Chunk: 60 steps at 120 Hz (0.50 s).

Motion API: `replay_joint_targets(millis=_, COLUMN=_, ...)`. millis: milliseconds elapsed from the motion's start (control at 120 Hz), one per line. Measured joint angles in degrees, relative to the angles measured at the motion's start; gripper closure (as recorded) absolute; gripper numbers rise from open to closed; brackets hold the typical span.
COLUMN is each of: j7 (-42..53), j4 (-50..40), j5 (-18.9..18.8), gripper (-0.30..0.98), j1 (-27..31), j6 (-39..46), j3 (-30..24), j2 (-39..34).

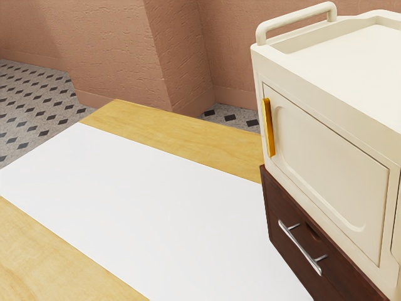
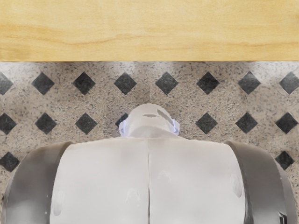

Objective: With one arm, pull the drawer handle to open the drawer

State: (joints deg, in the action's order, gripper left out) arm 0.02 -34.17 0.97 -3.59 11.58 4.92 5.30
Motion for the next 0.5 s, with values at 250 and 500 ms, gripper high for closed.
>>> replay_joint_targets(millis=250, j7=-0.7, j4=-32.6, j5=7.3, gripper=0.00, j1=3.8, j6=46.2, j3=5.3, j2=-1.0)
replay_joint_targets(millis=500, j7=-11.8, j4=-33.7, j5=12.7, gripper=0.00, j1=-6.1, j6=66.2, j3=0.7, j2=2.1)
